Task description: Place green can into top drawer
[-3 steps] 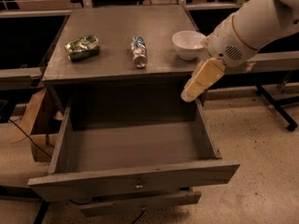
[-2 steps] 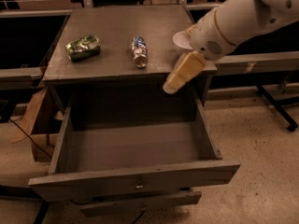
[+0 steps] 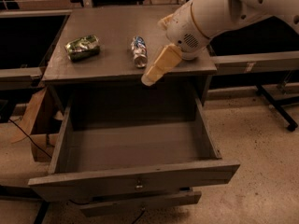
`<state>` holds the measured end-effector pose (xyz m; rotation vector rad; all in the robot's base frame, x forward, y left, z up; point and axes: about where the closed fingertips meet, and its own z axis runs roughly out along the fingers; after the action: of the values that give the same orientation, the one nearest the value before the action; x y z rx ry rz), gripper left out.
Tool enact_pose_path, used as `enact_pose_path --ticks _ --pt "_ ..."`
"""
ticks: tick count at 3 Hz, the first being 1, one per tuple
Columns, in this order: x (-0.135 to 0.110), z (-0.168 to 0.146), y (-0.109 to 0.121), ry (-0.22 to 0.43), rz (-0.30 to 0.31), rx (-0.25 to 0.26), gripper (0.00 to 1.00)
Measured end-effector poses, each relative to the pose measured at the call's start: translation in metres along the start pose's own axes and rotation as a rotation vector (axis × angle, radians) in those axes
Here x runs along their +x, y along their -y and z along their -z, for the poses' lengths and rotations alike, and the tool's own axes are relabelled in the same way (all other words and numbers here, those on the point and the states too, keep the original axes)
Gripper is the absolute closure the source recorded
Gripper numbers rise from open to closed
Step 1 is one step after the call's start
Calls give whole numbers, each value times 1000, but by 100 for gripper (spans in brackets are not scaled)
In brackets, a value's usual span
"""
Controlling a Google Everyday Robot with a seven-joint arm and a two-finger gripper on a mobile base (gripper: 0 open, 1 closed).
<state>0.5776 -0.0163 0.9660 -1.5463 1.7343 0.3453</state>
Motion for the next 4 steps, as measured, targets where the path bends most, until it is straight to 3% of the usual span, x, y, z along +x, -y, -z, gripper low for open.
enact_pose_path --ticks 1,2,4 --pt "-7 -4 -1 34 20 -4 0" --pt "-42 -34 6 138 90 -34 0" --pt "-131 -133 30 305 225 -106 0"
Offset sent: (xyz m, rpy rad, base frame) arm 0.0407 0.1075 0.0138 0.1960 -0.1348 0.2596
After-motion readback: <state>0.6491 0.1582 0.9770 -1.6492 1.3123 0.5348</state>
